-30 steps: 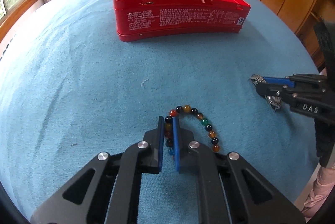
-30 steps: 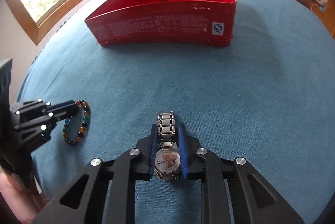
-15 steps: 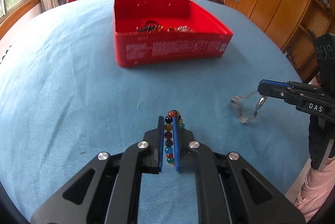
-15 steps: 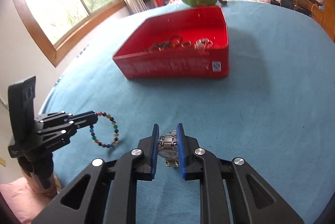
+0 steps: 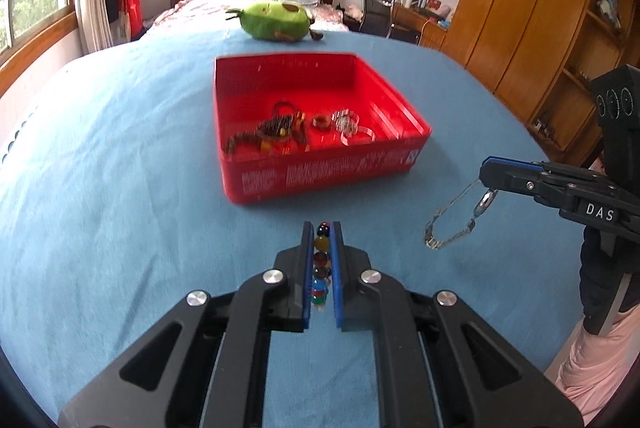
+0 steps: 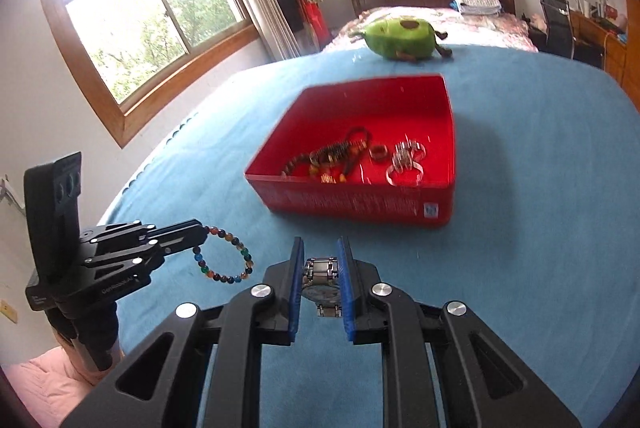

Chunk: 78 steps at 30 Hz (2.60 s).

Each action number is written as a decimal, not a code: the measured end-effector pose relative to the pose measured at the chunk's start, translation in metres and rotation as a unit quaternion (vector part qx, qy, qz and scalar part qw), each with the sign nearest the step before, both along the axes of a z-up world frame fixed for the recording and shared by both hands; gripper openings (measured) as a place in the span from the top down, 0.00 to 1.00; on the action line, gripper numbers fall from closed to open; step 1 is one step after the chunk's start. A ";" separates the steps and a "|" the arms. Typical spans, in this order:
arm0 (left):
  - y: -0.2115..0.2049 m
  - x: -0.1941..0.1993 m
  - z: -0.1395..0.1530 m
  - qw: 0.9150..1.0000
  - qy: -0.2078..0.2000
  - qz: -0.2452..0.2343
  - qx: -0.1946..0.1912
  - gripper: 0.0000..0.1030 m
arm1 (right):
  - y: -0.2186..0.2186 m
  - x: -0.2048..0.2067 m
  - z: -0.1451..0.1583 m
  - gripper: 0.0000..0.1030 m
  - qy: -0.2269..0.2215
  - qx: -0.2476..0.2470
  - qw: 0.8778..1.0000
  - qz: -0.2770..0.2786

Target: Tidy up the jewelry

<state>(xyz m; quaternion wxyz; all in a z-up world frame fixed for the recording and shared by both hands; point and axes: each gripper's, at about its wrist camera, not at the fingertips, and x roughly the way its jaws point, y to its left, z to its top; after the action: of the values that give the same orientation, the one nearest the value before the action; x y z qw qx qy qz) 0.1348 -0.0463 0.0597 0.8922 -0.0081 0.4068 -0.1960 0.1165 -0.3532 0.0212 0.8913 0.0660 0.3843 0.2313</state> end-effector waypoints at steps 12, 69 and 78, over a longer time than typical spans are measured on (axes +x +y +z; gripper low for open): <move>-0.018 0.074 0.047 0.999 -0.033 0.017 0.000 0.94 | 0.010 0.073 0.048 0.84 -0.015 0.010 1.000 0.001; 0.005 0.111 0.008 0.990 -0.024 0.132 0.034 0.12 | 0.026 0.127 -0.008 0.05 -0.014 -0.049 0.997 -0.063; 0.007 0.070 0.004 0.988 -0.045 0.136 0.054 0.10 | 0.023 0.094 -0.019 0.04 0.001 -0.059 0.995 -0.075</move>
<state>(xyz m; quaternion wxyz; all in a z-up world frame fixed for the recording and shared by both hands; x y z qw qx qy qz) 0.2048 -0.0389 0.0635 0.9270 -0.0061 0.3716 -0.0508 0.2108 -0.3305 0.0021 0.9081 0.0419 0.3922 0.1410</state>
